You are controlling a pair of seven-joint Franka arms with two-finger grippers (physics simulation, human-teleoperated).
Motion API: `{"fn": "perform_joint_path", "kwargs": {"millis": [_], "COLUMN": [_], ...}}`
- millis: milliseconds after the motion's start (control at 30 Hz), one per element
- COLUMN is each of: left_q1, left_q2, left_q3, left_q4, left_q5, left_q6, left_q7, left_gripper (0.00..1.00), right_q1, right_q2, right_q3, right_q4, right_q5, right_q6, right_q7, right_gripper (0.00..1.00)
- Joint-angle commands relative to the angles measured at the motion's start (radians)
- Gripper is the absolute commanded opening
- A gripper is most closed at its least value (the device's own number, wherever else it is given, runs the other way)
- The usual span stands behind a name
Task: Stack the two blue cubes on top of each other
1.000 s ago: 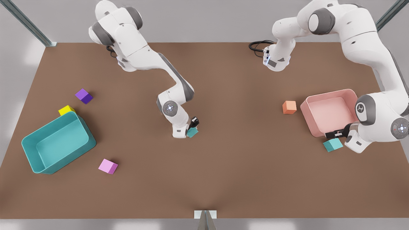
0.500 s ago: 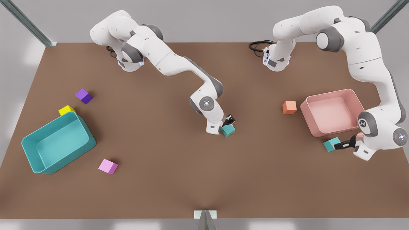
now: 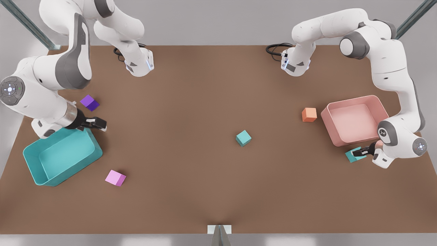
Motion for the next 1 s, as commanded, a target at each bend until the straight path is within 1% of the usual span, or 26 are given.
{"fn": "perform_joint_path", "kwargs": {"millis": [0,233,467,667,733,900,933,967], "left_q1": [0.003,0.006,0.006,0.005,0.005,0.005,0.005,0.005], "left_q2": [0.008,0.018,0.044,0.053,0.053,0.065,0.065,0.065], "left_q3": [0.000,0.006,0.006,0.006,0.005,0.005,0.006,0.005], "left_q4": [-0.002,-0.025,-0.025,-0.025,-0.025,-0.023,-0.025,-0.023], "left_q5": [0.001,0.001,-0.002,-0.002,-0.002,-0.001,-0.002,-0.002], "left_q6": [0.010,0.010,0.091,0.099,0.103,0.122,0.129,0.139], "left_q7": [-0.085,-0.085,-0.086,-0.085,-0.085,-0.085,-0.085,-0.086], "left_gripper": [1.00,1.00,1.00,1.00,1.00,1.00,1.00,0.89], "right_q1": [0.000,0.003,0.001,0.000,0.000,0.021,0.023,0.027], "right_q2": [-0.033,-0.023,-0.021,-0.009,0.024,0.030,0.031,0.031], "right_q3": [0.000,0.003,0.003,-0.002,0.004,0.006,0.007,0.007], "right_q4": [-0.024,-0.041,-0.053,-0.053,-0.001,0.005,0.005,0.005], "right_q5": [-0.041,-0.035,-0.030,-0.010,-0.035,-0.049,-0.048,-0.048], "right_q6": [-0.154,-0.154,-0.154,-0.145,-0.156,-0.160,-0.160,-0.162], "right_q7": [-0.388,-0.384,-0.384,-0.384,-0.393,-0.385,-0.385,-0.385], "right_gripper": [1.00,1.00,1.00,1.00,1.00,1.00,1.00,1.00]}}
